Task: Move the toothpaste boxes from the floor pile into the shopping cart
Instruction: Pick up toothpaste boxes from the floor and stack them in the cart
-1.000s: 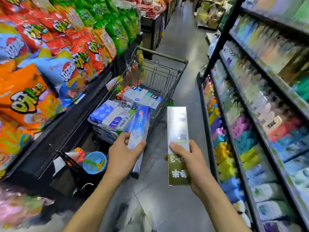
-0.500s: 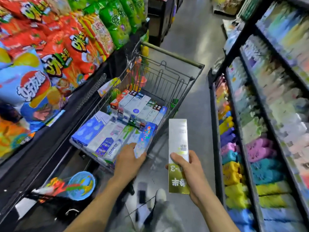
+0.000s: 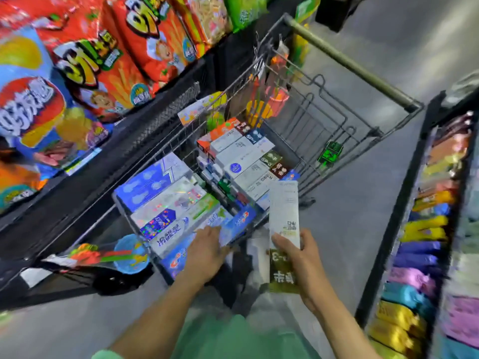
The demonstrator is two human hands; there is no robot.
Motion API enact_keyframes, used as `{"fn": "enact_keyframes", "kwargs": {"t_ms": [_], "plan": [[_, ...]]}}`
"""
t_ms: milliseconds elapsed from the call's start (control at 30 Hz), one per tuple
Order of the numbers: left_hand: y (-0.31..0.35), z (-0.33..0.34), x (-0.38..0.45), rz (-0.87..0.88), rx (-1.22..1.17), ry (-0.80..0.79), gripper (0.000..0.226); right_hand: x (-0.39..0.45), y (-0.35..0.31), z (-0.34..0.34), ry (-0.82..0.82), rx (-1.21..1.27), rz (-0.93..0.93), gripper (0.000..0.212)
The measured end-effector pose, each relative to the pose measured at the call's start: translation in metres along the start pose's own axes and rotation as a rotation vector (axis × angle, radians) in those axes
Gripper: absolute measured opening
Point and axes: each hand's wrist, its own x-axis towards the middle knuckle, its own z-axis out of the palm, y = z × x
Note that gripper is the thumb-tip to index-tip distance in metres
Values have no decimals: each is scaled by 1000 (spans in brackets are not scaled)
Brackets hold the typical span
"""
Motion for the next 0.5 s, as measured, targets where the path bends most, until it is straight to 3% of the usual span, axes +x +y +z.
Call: {"fn": "enact_keyframes", "kwargs": {"t_ms": [100,200,400,500], "plan": [[-6,11,9,28,109,-9,41,19,-4,-2,-49,-9,50,34],[-18,19,16,16,57,-16,53,29,-3,-1,-56,-1,79,43],[-31,34,10,64,-62,156,50,38,8,4,-23,-50,120,51],[-32,40,3,79,-33,145,54,36,14,6,-44,-68,131,53]]}}
